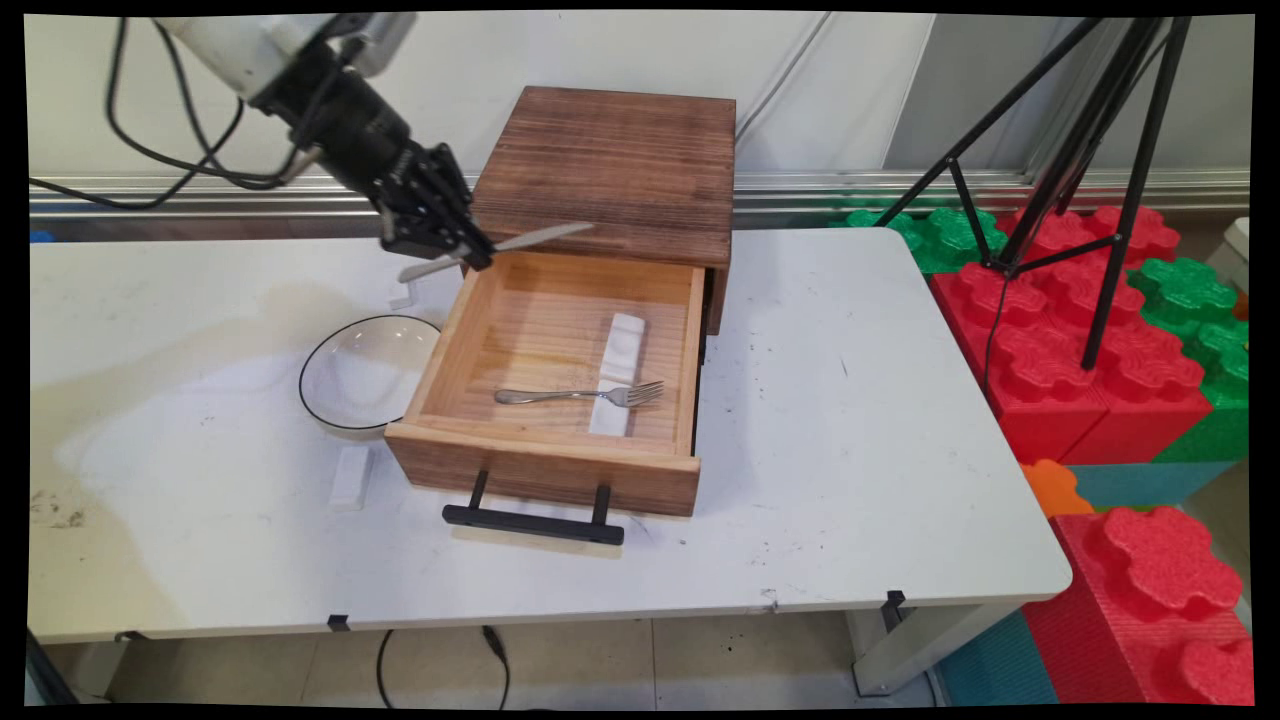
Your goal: Place the picked object into the drawer
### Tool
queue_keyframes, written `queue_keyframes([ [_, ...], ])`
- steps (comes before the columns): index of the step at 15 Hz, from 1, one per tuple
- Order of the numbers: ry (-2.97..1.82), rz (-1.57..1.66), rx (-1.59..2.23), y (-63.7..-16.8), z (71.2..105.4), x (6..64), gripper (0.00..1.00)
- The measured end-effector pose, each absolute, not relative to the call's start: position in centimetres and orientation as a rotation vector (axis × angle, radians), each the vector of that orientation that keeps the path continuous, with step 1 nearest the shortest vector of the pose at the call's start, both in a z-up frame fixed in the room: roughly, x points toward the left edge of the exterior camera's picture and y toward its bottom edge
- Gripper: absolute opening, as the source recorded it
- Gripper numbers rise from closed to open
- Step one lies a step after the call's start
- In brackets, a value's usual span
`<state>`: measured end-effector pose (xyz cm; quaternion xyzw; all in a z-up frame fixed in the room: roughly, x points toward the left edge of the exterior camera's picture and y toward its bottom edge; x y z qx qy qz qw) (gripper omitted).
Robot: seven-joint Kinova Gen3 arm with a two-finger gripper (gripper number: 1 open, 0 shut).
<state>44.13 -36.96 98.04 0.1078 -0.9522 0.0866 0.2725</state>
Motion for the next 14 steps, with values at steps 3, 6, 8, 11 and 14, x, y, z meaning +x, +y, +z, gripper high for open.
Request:
queue_keyframes([
  [3,-2.577,0.251,0.263,-38.0,96.9,41.7,0.00],
  [6,-2.592,0.268,0.247,-39.1,95.7,39.9,0.00],
  [8,-2.603,0.276,0.242,-40.0,94.7,38.7,0.00],
  [11,-2.622,0.281,0.242,-41.1,93.2,37.7,0.00],
  [14,-2.644,0.281,0.240,-41.9,91.6,37.1,0.00],
])
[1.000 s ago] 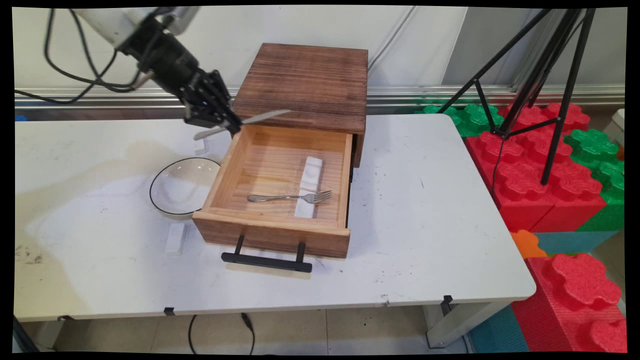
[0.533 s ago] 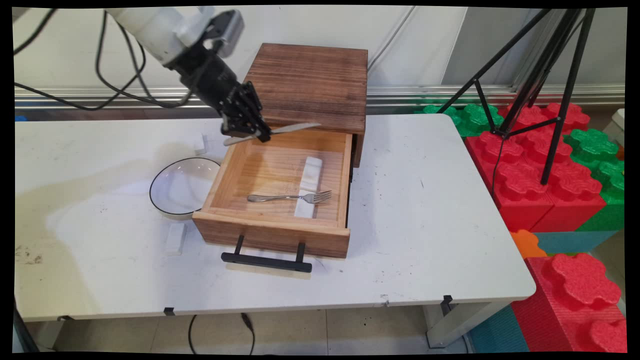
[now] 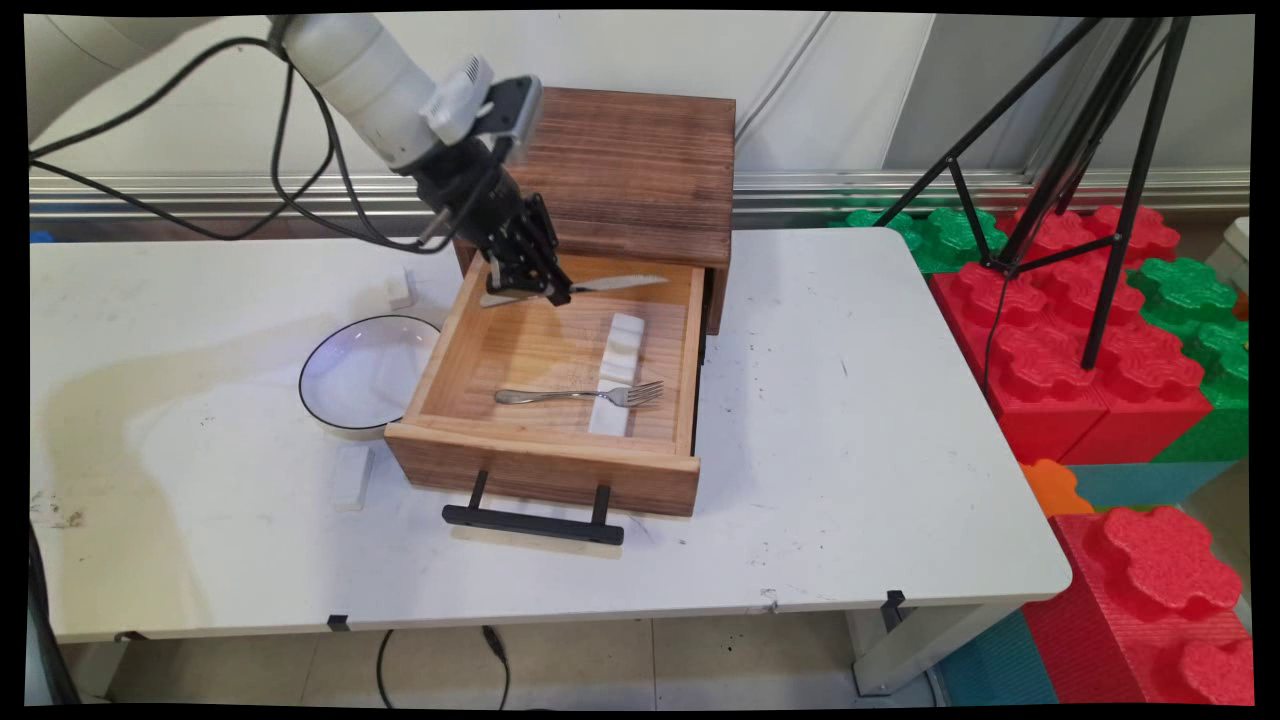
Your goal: Place the picked object into the drawer
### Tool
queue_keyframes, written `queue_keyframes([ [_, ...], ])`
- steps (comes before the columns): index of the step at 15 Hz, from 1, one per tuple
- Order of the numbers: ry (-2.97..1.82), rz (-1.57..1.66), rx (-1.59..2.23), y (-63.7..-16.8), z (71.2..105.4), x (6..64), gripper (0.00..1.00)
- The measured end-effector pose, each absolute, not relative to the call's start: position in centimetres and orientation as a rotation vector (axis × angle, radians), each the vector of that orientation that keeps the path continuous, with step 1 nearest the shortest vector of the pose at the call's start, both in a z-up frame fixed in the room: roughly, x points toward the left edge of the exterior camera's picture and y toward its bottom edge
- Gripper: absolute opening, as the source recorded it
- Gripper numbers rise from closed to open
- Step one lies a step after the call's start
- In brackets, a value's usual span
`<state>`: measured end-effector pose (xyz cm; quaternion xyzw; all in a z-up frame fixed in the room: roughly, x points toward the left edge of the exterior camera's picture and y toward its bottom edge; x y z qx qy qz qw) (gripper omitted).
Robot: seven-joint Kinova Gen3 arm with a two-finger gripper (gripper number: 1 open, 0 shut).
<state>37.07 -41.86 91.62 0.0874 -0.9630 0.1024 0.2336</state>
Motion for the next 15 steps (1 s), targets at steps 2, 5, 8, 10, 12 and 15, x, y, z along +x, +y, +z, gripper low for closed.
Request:
queue_keyframes([
  [2,-2.658,0.280,0.234,-42.3,90.6,36.8,0.00],
  [5,-2.683,0.282,0.221,-43.0,88.9,36.5,0.00],
  [8,-2.704,0.281,0.212,-43.5,87.3,36.3,0.00],
  [10,-2.714,0.282,0.208,-43.7,86.4,36.2,0.00],
  [12,-2.720,0.284,0.207,-43.9,85.8,36.2,0.00],
  [15,-2.730,0.289,0.207,-44.2,85.0,36.2,0.00],
])
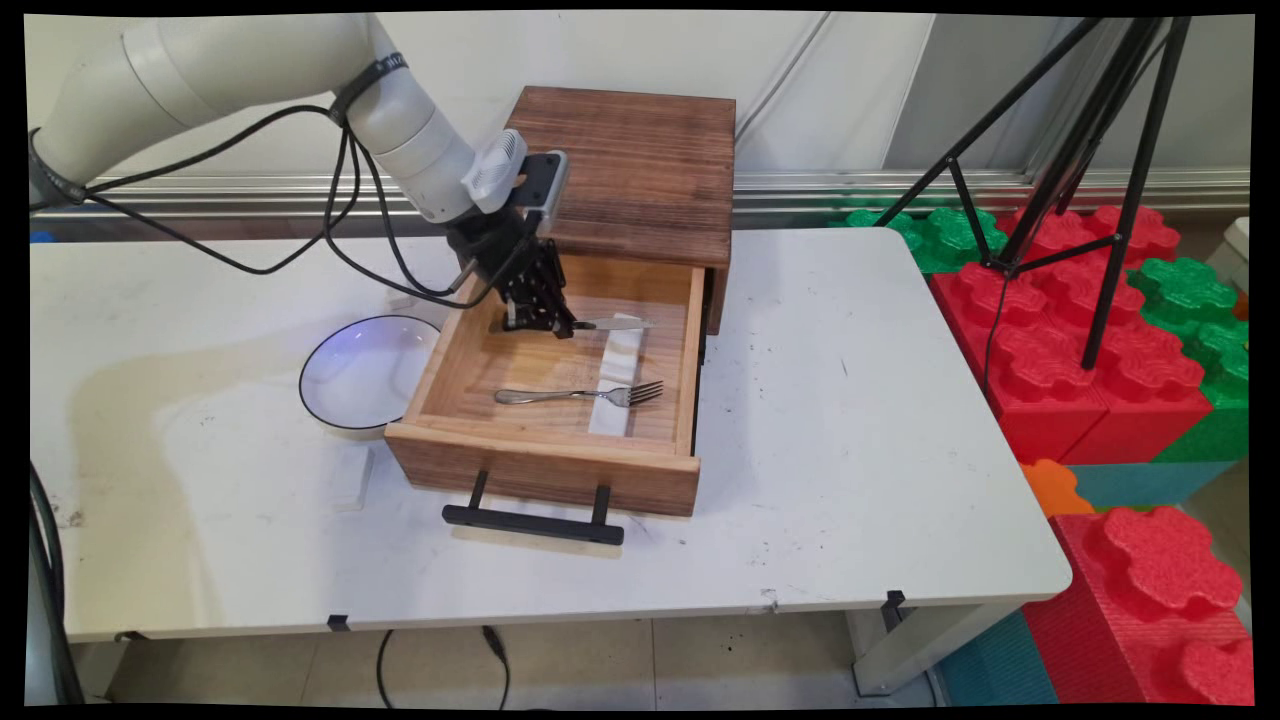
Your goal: Place the picked object into the drawer
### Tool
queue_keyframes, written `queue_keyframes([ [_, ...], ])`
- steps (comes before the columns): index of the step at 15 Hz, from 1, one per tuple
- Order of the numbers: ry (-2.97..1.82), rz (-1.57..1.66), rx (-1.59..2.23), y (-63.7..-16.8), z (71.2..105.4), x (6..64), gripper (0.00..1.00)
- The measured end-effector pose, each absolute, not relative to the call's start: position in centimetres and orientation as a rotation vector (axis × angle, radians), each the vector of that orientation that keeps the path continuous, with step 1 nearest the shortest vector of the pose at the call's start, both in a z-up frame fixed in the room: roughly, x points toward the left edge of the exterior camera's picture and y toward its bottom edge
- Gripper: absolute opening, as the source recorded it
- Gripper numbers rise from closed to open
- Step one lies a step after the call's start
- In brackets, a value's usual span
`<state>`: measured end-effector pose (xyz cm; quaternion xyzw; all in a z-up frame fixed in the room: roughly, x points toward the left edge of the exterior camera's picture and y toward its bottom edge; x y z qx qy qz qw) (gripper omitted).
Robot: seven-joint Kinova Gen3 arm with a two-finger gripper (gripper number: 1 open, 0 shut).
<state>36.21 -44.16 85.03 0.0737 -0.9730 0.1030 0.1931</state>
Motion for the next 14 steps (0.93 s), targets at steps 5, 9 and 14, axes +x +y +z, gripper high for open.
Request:
queue_keyframes([
  [5,-2.737,0.300,0.213,-44.6,84.2,36.4,0.00],
  [9,-2.732,0.300,0.215,-44.7,83.7,36.4,1.00],
  [14,-2.720,0.310,0.224,-44.8,83.9,36.4,1.00],
])
